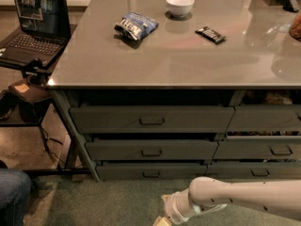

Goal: Open bottom drawer

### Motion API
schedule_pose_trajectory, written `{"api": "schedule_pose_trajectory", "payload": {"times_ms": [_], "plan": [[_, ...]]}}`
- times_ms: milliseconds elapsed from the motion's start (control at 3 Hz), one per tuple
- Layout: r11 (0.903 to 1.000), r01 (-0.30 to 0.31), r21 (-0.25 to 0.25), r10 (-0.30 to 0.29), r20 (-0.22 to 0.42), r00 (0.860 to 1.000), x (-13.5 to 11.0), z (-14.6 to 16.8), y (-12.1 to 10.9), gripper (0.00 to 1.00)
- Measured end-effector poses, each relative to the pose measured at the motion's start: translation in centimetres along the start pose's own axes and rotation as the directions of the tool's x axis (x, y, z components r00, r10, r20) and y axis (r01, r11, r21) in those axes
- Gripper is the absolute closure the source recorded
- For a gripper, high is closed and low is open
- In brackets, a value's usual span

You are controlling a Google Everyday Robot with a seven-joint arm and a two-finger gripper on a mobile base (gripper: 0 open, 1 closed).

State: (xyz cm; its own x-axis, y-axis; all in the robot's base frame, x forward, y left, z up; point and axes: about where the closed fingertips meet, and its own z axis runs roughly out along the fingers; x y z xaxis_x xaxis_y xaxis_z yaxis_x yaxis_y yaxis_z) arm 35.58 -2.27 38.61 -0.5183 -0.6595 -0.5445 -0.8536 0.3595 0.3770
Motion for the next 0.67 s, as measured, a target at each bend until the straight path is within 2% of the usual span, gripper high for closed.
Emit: {"api": "schedule_pose_trajectory", "payload": {"times_ms": [333, 667], "plan": [[1.0, -0.001, 0.003, 0.001, -0.022, 1.0, 0.3, 0.2, -0.4, 0.0], [0.9939, -0.079, 0.076, 0.081, -0.024, 0.996, 0.8, -1.3, -5.4, 0.0]]}}
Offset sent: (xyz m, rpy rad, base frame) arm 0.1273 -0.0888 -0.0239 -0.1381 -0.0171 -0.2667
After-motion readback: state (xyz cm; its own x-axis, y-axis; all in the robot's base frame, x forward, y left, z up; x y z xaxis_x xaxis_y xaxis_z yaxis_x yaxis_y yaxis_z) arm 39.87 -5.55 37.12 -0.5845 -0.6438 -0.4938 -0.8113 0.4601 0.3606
